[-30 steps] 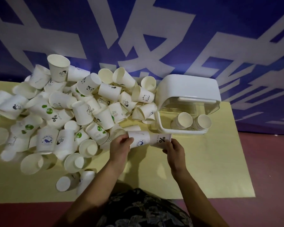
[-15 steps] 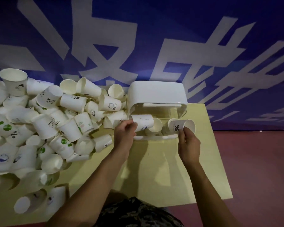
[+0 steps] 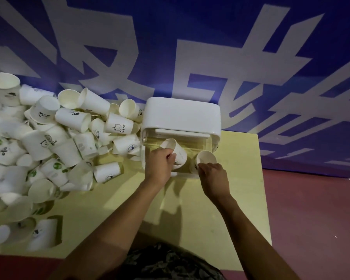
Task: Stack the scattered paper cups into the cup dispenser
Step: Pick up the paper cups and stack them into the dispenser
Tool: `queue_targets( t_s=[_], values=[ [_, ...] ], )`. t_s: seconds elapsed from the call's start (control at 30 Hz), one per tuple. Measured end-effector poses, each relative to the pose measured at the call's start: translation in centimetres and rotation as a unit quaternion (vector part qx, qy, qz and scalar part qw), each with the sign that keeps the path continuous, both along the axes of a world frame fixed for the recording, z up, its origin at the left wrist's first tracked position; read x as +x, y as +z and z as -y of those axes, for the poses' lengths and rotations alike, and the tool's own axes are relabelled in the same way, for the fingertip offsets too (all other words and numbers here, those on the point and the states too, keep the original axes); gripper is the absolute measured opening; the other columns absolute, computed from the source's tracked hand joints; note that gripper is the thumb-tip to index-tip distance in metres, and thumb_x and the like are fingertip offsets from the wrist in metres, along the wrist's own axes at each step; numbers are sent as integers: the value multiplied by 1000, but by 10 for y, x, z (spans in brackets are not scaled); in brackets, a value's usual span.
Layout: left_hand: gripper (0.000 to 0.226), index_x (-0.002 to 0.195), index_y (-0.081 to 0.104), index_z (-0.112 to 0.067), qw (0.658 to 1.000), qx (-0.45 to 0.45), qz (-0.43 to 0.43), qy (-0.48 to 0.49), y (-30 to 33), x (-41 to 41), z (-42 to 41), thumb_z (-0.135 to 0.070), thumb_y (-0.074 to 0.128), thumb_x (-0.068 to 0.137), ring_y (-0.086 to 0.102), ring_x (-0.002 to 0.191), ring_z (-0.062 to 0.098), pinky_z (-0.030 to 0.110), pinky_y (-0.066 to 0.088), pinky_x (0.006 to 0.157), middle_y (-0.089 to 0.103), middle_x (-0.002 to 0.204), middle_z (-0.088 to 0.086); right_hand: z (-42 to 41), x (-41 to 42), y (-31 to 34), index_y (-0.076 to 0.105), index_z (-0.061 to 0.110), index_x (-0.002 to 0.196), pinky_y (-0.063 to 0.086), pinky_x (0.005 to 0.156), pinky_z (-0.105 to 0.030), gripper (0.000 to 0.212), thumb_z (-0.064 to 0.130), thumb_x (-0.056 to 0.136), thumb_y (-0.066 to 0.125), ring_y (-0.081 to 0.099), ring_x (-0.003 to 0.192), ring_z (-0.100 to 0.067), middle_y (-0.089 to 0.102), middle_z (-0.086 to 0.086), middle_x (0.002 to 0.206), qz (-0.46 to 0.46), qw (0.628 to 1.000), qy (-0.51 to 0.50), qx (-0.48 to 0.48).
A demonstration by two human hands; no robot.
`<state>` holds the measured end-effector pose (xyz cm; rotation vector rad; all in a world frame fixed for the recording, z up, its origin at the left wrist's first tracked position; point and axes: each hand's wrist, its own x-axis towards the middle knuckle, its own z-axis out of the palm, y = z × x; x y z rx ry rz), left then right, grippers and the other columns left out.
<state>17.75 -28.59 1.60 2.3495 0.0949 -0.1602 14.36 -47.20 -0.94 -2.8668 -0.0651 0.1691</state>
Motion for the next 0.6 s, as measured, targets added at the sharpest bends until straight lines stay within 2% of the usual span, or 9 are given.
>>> queue_targets(
  t_s=[0.1,0.17,0.27,0.4,0.47,0.6],
  values=[
    [21,79,64,-11,993,109,24,-49,2,10,16,-19,53,95,50,80,24,32,33,65,57,79,7,2,4,-9,69,19,105,41,71,-35,31,28,102,39,57,93,-31,69,-5,96,-27,999,28,-9],
    [18,87,68,-13,979,189,32,-75,-1,13,22,-18,52,95,52,89,25,31,35,71,61,88,7,3,6,-13,68,19,107,39,71,-34,31,29,102,39,57,94,-30,69,-5,97,-36,999,30,-7],
    [17,99,69,-18,957,269,-19,-104,-10,11,21,-14,53,93,53,99,26,31,42,80,62,100,5,3,8,-16,68,19,104,40,72,-35,31,31,102,39,56,94,-30,68,-5,96,-41,998,37,-5],
    [27,104,71,-17,956,246,-77,-140,-27,6,20,-24,46,100,49,106,27,36,44,89,60,106,8,5,9,-18,69,17,99,37,67,-34,32,31,102,40,57,90,-31,68,-6,91,-28,999,44,5],
    [35,107,70,-18,954,240,-82,-161,-34,4,22,-31,39,103,46,108,26,34,41,92,59,109,7,6,9,-18,69,17,97,35,66,-33,32,30,102,41,57,88,-30,68,-6,88,-25,999,42,5],
    [36,112,69,-21,954,239,-75,-165,-42,4,23,-35,38,102,45,110,24,34,38,92,59,113,4,5,7,-20,70,17,99,37,68,-34,29,30,101,43,57,92,-31,69,-5,91,-31,999,38,5]
  ],
)
